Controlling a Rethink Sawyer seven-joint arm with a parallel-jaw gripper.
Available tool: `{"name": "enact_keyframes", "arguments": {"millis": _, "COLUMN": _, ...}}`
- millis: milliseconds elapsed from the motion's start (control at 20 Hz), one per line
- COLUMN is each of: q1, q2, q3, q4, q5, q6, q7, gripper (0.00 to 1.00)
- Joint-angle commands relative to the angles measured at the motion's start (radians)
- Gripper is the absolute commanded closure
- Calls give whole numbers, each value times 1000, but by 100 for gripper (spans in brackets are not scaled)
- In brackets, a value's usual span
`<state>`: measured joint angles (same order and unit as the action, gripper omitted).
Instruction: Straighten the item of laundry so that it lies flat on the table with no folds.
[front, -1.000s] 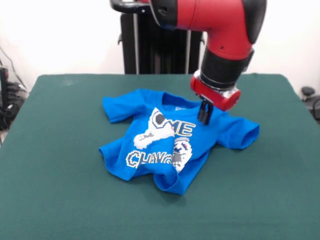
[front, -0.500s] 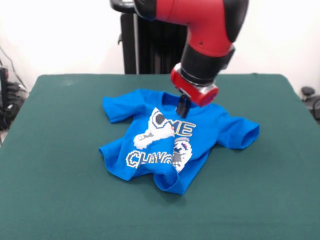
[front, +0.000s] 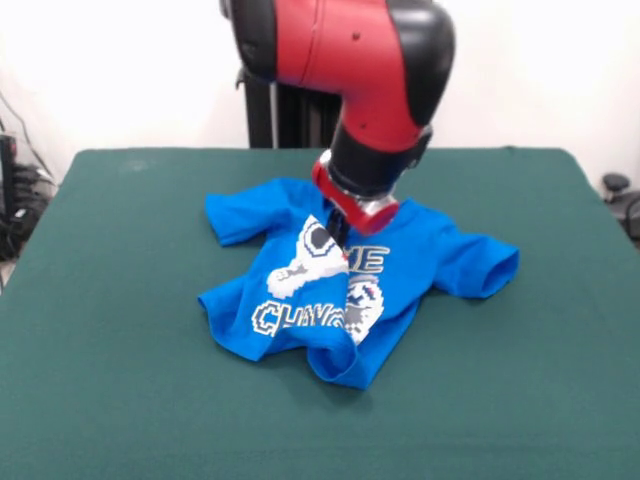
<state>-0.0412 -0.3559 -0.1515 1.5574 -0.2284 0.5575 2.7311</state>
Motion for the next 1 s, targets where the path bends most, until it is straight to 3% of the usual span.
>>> {"name": "enact_keyframes", "arguments": {"millis": 50, "q1": -19, "q2": 148, "q3": 152, "q4": -49, "q5": 27, "q6": -85, "q7": -5, "gripper": 100}}
{"name": "enact_keyframes", "arguments": {"millis": 350, "q1": -125, "q2": 103, "q3": 282, "q4": 46, "q5": 113, "q6": -29, "q7": -44, "gripper": 100}}
{"name": "enact_keyframes", "arguments": {"millis": 550, "q1": -204, "q2": 44, "q3": 389, "q4": 166, "q5": 246, "q6": 81, "q7": -16, "gripper": 100}}
{"name": "enact_keyframes", "arguments": {"millis": 800, "q1": -219, "q2": -37, "q3": 420, "q4": 254, "q5": 397, "q6": 297, "q7": 76, "gripper": 100}}
{"name": "enact_keyframes", "arguments": {"millis": 1000, "q1": -187, "q2": -95, "q3": 378, "q4": 281, "q5": 471, "q6": 466, "q7": 162, "gripper": 100}}
